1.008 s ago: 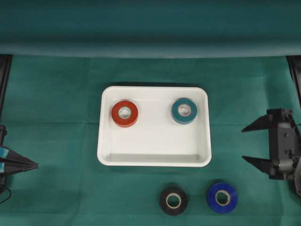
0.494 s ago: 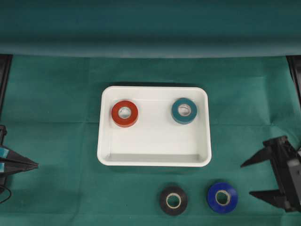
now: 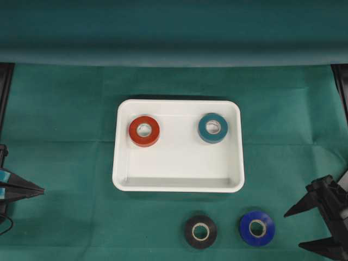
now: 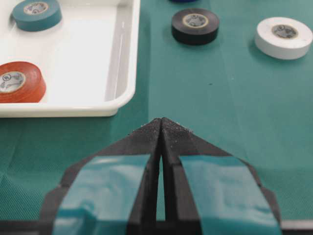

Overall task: Put the tape into the white case with the right arm.
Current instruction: 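Withdraw the right gripper to the right of the tray, then lower the right gripper into the white tape roll's hole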

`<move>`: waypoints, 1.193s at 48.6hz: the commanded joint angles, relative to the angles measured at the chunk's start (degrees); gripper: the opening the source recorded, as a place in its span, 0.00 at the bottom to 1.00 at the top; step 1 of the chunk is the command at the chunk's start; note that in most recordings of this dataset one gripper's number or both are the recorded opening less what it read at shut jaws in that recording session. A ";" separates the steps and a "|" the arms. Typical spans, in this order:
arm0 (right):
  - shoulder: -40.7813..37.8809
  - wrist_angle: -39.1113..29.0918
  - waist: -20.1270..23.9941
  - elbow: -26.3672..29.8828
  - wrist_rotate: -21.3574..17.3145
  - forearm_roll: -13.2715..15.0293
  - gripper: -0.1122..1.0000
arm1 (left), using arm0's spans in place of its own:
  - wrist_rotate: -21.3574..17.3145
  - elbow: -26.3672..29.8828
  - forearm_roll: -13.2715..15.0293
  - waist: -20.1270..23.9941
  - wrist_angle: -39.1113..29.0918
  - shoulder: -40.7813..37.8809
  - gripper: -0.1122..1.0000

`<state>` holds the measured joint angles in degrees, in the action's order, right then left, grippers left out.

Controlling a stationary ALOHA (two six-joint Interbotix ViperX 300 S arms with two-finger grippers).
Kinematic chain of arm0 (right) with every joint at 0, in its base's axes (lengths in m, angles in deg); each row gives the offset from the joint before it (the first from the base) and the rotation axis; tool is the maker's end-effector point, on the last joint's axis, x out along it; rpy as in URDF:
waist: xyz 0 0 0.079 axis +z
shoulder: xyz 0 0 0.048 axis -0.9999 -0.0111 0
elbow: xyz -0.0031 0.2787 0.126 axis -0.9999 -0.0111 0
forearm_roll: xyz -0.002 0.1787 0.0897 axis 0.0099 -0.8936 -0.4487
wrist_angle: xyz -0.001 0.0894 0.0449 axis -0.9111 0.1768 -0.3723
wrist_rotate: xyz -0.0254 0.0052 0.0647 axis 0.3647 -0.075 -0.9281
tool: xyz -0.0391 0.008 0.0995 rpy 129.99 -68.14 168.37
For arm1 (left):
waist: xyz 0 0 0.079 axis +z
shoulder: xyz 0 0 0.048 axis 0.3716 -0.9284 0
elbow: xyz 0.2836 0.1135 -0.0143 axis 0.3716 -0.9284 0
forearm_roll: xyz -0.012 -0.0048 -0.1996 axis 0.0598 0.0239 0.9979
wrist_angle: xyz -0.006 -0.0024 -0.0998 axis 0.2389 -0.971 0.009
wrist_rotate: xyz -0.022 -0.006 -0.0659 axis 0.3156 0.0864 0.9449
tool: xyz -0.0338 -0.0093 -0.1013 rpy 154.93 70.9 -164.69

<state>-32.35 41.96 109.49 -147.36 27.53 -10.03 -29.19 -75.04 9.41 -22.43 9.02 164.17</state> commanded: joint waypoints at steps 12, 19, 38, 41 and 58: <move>-0.53 0.53 0.09 0.88 -0.18 -0.26 0.84 | -0.09 0.70 0.00 0.00 0.62 -0.53 0.10; -1.67 1.14 0.09 1.93 -0.18 -0.26 0.83 | -0.09 0.70 0.00 0.00 0.62 -0.53 0.10; -14.41 6.06 0.09 11.16 -0.18 -0.18 0.83 | -0.09 0.70 0.00 0.00 0.62 -0.53 0.10; -17.40 7.03 0.09 13.27 -0.09 -0.18 0.83 | -0.09 0.70 0.00 0.00 0.62 -0.53 0.10; -36.21 12.92 0.18 27.95 -0.09 0.00 0.83 | -0.09 0.70 0.00 0.00 0.62 -0.53 0.10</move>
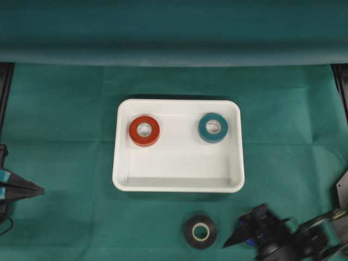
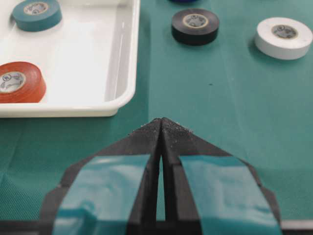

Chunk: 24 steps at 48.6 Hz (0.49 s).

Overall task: Put the tape into the white case with the right arm.
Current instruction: 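Lower the right gripper into the white tape roll's hole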

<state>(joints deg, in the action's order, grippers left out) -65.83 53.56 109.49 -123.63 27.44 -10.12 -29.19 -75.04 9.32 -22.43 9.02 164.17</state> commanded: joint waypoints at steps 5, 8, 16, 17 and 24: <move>-7.29 1.58 0.09 8.70 0.00 0.18 0.83 | -0.09 0.70 0.09 0.00 0.62 -0.53 0.10; -9.84 1.58 0.09 11.07 0.00 0.18 0.83 | -0.09 0.70 0.09 0.00 0.62 -0.53 0.10; -15.64 1.32 0.18 17.49 0.00 0.18 0.83 | -0.09 0.70 0.09 0.00 0.62 -0.53 0.10; -16.17 1.32 0.18 18.11 0.00 0.18 0.83 | -0.09 0.70 0.09 0.00 0.62 -0.53 0.10; -19.42 0.97 0.09 21.88 0.00 0.26 0.83 | -0.09 0.70 0.09 0.00 0.62 -0.53 0.10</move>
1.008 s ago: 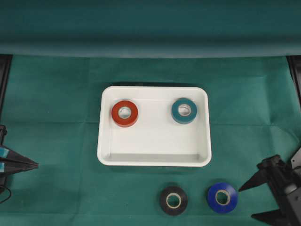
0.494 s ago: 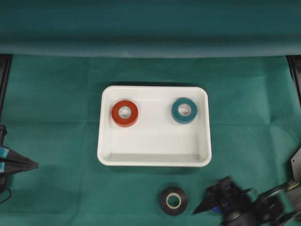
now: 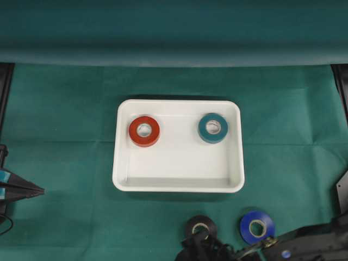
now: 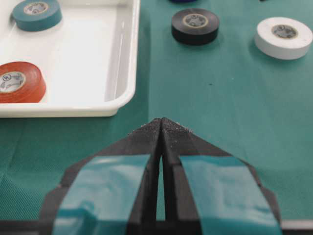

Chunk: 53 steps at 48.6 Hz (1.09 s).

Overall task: Put the tape into the white case with the right arm.
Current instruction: 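Lower the right gripper into the white tape roll's hole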

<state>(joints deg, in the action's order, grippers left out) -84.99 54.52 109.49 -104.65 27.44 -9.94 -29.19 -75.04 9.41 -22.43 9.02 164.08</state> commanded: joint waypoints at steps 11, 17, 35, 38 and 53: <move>-2.99 -2.55 0.09 4.66 0.00 0.09 0.83 | -0.09 0.70 0.00 0.00 0.62 -0.44 0.10; -3.08 -3.87 0.09 4.31 0.00 0.09 0.83 | -0.09 0.70 0.00 0.00 0.62 -0.44 0.10; -4.75 -3.69 0.00 3.16 0.00 0.09 0.83 | -0.09 0.70 0.00 0.00 0.62 -0.44 0.10; -5.36 -3.34 -0.18 3.08 0.00 0.18 0.83 | -0.09 0.70 -0.09 0.00 0.62 -0.44 0.10; -8.53 -0.79 -0.79 3.16 0.00 0.18 0.83 | -0.09 0.70 -0.09 0.00 0.62 -0.44 0.10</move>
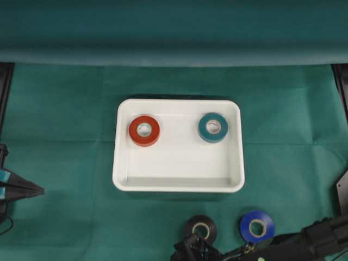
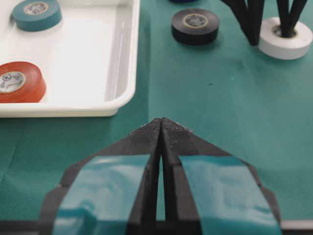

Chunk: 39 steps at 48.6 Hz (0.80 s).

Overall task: Put the tape into the white case with the right arm.
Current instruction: 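Lower the right gripper into the white tape roll's hole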

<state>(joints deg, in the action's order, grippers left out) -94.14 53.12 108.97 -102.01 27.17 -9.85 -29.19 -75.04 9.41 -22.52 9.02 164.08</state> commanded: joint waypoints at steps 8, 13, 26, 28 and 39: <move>0.26 0.62 -0.62 0.53 0.26 0.09 0.82 | -0.09 0.70 0.00 0.09 0.62 -0.44 0.10; 0.35 0.62 -0.62 0.53 0.26 0.00 0.79 | -0.09 0.70 0.00 0.09 0.62 -0.44 0.10; 0.35 -2.02 -0.62 0.53 0.18 0.00 0.19 | -0.09 0.70 0.00 0.18 0.62 -0.44 0.10; 0.35 -2.46 -0.62 0.70 0.09 0.09 0.14 | -0.09 0.70 0.00 0.09 0.62 -0.44 0.10; 0.53 -3.60 -0.62 1.58 -0.88 0.09 0.12 | -0.09 0.70 0.00 0.09 0.62 -0.44 0.10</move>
<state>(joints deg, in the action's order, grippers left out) -94.66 49.78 108.61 -101.39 26.47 -9.94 -29.19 -75.04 9.41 -22.43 8.93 164.08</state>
